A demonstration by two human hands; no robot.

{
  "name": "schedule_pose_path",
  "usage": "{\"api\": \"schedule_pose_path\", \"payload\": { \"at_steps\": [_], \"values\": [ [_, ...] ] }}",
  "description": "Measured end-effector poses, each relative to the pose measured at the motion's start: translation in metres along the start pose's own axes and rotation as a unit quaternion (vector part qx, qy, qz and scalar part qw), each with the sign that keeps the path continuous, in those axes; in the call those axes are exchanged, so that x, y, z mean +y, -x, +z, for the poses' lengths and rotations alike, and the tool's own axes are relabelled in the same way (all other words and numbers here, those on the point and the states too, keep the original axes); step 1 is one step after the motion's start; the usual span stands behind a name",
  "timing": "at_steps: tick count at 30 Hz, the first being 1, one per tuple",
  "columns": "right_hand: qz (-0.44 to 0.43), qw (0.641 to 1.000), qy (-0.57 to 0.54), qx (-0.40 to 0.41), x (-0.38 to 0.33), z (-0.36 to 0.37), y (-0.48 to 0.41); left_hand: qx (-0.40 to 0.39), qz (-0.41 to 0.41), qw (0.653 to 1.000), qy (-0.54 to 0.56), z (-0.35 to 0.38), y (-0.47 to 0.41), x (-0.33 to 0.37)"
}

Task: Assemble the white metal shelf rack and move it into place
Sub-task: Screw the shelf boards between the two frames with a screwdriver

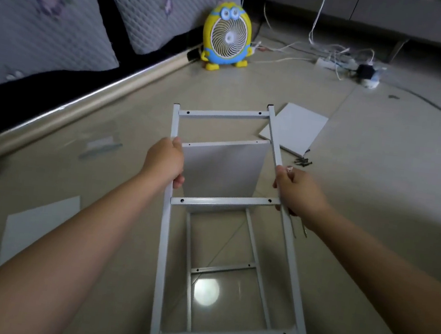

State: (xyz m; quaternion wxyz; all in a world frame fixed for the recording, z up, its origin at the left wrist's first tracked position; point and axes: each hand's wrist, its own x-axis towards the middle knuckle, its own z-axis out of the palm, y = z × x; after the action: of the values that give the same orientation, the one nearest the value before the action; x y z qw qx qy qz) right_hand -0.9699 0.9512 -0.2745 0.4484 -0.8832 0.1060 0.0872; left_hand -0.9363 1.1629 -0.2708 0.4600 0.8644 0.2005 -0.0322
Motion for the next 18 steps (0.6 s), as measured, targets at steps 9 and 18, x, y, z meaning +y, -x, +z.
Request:
{"api": "schedule_pose_path", "payload": {
  "at_steps": [9,18],
  "values": [
    [0.006,1.0,-0.009,-0.011,-0.022,0.003,-0.004,-0.03,-0.054,0.993,-0.103,-0.01,-0.012,0.003],
    [0.018,0.999,-0.034,0.03,-0.057,-0.012,-0.029,0.042,0.013,0.974,-0.224,-0.023,-0.034,0.044]
  ]
}}
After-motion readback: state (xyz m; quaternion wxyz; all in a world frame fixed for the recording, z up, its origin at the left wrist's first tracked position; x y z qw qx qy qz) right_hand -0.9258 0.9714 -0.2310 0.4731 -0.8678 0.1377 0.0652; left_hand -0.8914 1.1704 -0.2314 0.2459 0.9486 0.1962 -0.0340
